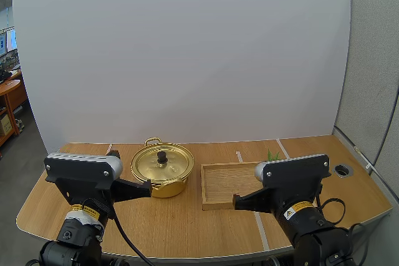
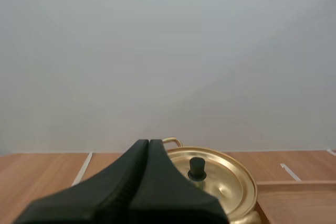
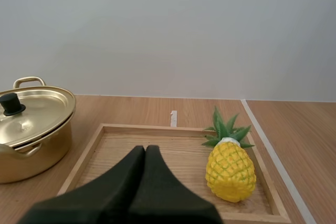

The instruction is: Open the pot, put the grape inside, and close it

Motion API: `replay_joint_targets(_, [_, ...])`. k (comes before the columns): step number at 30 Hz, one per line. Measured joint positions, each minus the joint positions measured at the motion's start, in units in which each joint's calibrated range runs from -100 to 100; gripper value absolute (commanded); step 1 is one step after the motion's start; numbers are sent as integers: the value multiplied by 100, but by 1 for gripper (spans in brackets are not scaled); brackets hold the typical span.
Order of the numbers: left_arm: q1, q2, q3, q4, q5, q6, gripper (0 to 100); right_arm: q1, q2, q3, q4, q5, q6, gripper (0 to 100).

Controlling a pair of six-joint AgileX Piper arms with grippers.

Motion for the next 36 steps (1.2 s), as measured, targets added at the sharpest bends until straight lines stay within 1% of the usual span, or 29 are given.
replay_joint_targets(3, [0, 0, 11, 0, 120, -20, 0, 0, 0, 131, 0, -22, 0, 0])
replay_joint_targets(5, [0, 0, 11, 0, 825, -20, 0, 0, 0, 141, 0, -46, 0, 0])
replay_joint_targets(6, [0, 0, 11, 0, 935, -29, 0, 0, 0, 141, 0, 96, 0, 0])
replay_joint_targets(8, [0, 0, 26, 26, 1749, -38, 0, 0, 0, 141, 0, 463, 0, 0])
replay_joint_targets(10, [0, 0, 26, 124, 2234, -38, 0, 0, 0, 147, -9, 897, 0, 0])
replay_joint_targets(12, [0, 0, 26, 162, 2537, -38, 0, 0, 0, 164, -22, 1045, 0, 0])
replay_joint_targets(36, [0, 0, 26, 173, 2642, -89, 0, 0, 0, 164, -10, 1148, 0, 0])
